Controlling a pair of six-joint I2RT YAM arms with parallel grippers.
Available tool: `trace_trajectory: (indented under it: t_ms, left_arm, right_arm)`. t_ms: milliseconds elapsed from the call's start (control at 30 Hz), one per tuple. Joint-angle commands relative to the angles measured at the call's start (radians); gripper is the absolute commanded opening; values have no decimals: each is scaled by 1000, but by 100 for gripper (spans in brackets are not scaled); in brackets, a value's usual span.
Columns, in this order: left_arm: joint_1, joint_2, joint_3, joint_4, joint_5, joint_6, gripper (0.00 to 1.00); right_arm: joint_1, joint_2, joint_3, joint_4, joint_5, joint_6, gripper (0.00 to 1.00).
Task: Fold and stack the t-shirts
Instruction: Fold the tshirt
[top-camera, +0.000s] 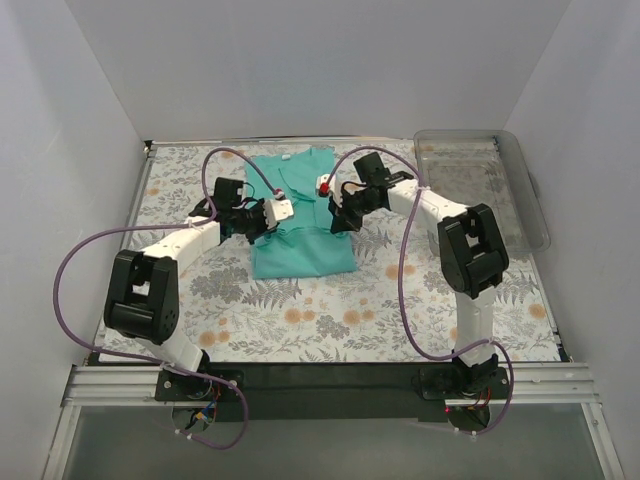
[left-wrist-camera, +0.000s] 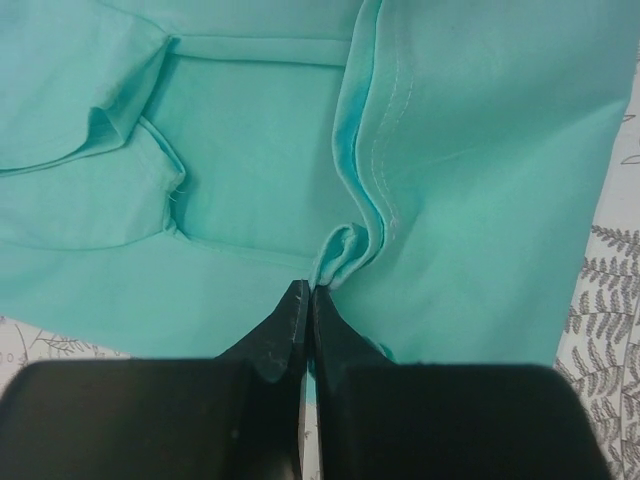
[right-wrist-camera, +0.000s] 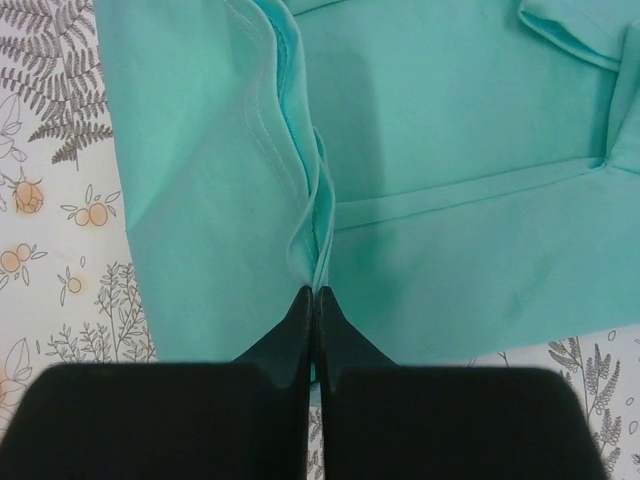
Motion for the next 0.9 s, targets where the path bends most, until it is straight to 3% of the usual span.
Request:
trace_trajectory:
  t_ms: [0, 867]
  left_arm:
    - [12, 19, 55, 31, 37, 17, 0]
    - [71, 173, 174, 85, 49, -7, 0]
  right_arm:
    - [-1, 32, 73, 31, 32, 62, 1]
    - [-12, 158, 233, 118, 171, 215, 1]
